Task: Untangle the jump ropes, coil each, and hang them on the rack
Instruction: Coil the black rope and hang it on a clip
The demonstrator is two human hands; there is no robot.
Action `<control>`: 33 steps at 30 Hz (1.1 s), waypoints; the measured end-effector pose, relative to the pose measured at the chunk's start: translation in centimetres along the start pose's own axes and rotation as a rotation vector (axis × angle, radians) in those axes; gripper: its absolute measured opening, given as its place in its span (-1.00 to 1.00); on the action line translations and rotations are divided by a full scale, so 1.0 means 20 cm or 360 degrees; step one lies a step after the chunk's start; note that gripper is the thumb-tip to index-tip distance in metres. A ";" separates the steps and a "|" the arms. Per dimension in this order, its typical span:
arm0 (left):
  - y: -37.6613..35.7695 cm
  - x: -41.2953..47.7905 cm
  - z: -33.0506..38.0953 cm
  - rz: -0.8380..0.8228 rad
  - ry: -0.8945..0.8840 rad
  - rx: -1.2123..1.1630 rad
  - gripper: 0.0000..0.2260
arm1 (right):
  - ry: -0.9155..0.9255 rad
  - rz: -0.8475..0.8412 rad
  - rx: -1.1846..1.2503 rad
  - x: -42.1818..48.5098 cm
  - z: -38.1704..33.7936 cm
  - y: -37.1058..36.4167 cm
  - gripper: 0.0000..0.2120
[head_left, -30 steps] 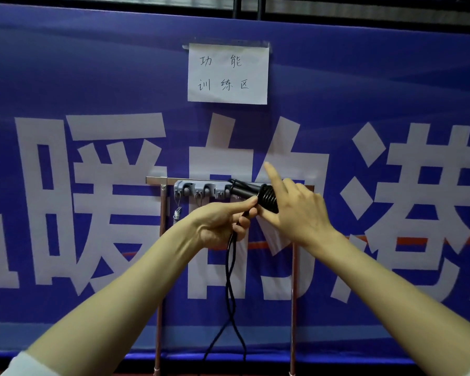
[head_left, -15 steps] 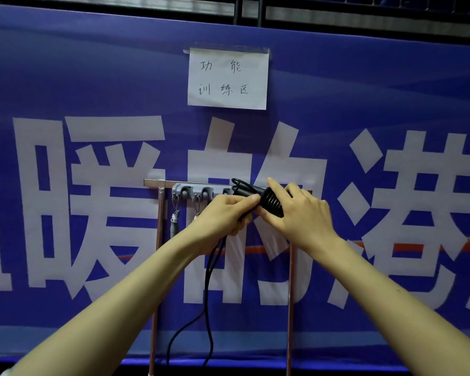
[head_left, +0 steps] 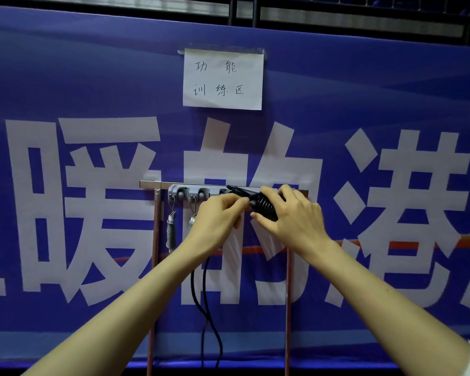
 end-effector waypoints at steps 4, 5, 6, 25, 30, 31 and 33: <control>0.03 -0.03 0.11 0.0298 -0.0558 0.0796 -0.74 | -0.0047 -0.0056 0.0015 -0.01 0.02 0.00 -0.53; 0.02 -0.06 0.16 0.0363 -0.0771 0.0915 -0.72 | -0.0089 -0.0111 0.0008 -0.01 0.02 -0.01 -0.53; -0.01 -0.08 0.18 0.0373 -0.0948 0.1002 -0.70 | -0.0140 -0.0177 0.0011 -0.01 0.03 -0.01 -0.52; -0.05 -0.02 -0.13 -0.0297 0.0212 -0.0745 -0.71 | -0.0230 -0.0184 0.0711 0.00 0.03 0.06 -0.51; -0.04 0.00 -0.10 -0.0288 0.0073 -0.0686 -0.79 | -0.0371 -0.0241 0.0904 -0.01 0.05 0.05 -0.59; -0.05 0.00 -0.08 -0.0325 0.0060 -0.0703 -0.79 | -0.0391 -0.0236 0.0924 -0.01 0.06 0.05 -0.59; -0.07 -0.01 -0.07 -0.0381 0.0013 -0.0711 -0.80 | -0.0428 -0.0270 0.0964 -0.02 0.07 0.04 -0.60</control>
Point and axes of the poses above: each hand's wrist, its own x-axis towards the middle knuckle, its own y-axis out of the back of the hand, z = x × y, the point moved 8 cm from there along x, towards the middle knuckle, and after that the axes turned 1 degree about z, right-handed, at the moved point
